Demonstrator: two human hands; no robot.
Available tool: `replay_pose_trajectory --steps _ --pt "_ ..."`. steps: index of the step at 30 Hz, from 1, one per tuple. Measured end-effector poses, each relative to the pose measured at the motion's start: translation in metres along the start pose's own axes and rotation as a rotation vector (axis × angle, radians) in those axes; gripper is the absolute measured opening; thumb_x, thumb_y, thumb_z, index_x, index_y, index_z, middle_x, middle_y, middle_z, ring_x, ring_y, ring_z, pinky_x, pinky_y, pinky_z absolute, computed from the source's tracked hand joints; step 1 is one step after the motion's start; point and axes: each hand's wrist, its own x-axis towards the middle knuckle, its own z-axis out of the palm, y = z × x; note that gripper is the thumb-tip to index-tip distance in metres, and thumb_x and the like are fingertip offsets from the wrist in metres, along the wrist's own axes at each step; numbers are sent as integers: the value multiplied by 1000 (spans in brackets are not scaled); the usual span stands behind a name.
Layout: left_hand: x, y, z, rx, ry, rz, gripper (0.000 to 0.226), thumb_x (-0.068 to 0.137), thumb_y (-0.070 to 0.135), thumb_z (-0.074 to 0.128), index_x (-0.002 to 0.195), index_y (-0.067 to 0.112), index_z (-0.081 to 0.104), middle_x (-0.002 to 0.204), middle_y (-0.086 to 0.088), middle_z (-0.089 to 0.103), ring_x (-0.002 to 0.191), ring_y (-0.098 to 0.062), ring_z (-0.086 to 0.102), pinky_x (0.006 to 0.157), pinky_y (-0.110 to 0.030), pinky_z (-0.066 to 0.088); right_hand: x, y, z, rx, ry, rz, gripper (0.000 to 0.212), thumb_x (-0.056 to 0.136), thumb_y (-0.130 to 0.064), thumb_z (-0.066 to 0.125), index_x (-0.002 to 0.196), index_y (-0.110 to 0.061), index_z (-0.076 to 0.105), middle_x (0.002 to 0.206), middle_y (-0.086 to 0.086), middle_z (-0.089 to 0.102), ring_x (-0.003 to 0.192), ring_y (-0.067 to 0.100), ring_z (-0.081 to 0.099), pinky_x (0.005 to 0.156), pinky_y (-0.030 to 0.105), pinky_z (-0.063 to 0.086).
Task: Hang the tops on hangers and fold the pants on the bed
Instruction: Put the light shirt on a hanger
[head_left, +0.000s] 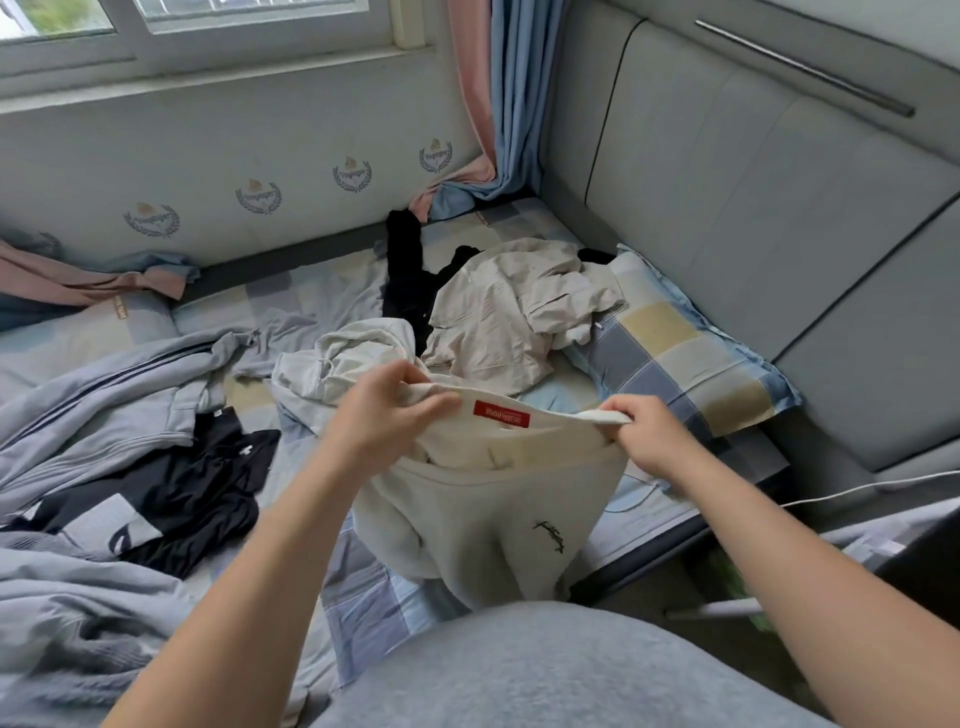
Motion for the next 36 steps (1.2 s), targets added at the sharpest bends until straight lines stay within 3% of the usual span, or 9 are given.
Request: replay_pose_trajectory --steps 2,5,8,12,17,21,25,30,36 --pt "-5 -18 -1 181 -58 -2 21 79 30 81 87 22 64 73 4 61 64 -13 55 53 -23 39 -14 -15 -9 120 14 -22 25 93 7 54 87 -9 71 83 13 69 75 19 55 66 32 39" --pt "-12 -38 -1 378 -80 97 9 87 16 64 91 22 60 70 10 53 65 -14 48 52 -22 29 -45 -38 -14 275 18 -57 22 96 -2 57 82 -11 72 73 3 68 66 13 57 58 27 44" --pt "-16 -51 -9 450 -104 154 15 91 9 52 82 21 52 74 6 50 69 -20 46 54 -31 30 -82 -57 -6 364 83 -76 29 97 -9 59 72 -18 70 68 -1 64 64 11 54 60 27 42" --pt "-24 -67 -29 533 -121 196 22 79 -4 53 74 18 54 81 2 55 77 -24 49 57 -34 37 -130 -68 16 411 190 -62 22 95 -10 63 74 -9 68 71 9 58 73 19 47 72 35 35" --pt "-43 -99 -50 586 -362 247 26 84 -5 51 77 18 59 74 0 59 73 -24 54 53 -30 36 -196 -67 64 444 372 2 16 91 -14 68 75 -13 73 72 13 61 74 21 50 73 37 36" --pt "-60 -128 -71 411 -498 327 15 93 10 64 83 21 66 70 4 58 57 -11 48 50 -29 35 -262 -62 123 524 533 79 27 88 -5 68 74 -26 77 71 -4 71 73 10 61 70 26 46" --pt "-84 -131 -85 210 -552 349 25 91 5 56 85 27 69 78 -5 67 65 -22 55 59 -36 43 -337 -64 169 631 555 56 31 83 8 70 83 -23 72 78 2 71 77 8 65 73 11 48" --pt "-127 -101 -76 -3 -704 454 21 83 19 46 85 8 63 72 -9 60 64 -10 48 57 -33 38 -417 -77 198 769 788 113 5 71 -23 73 75 -25 76 74 -6 68 74 5 59 69 14 45" --pt "-195 -65 -24 -180 -958 489 38 90 32 46 85 -3 57 72 -1 53 67 -10 48 60 -29 38 -507 -72 222 818 1083 267 8 76 -25 70 70 -21 74 70 1 61 75 20 52 70 32 37"
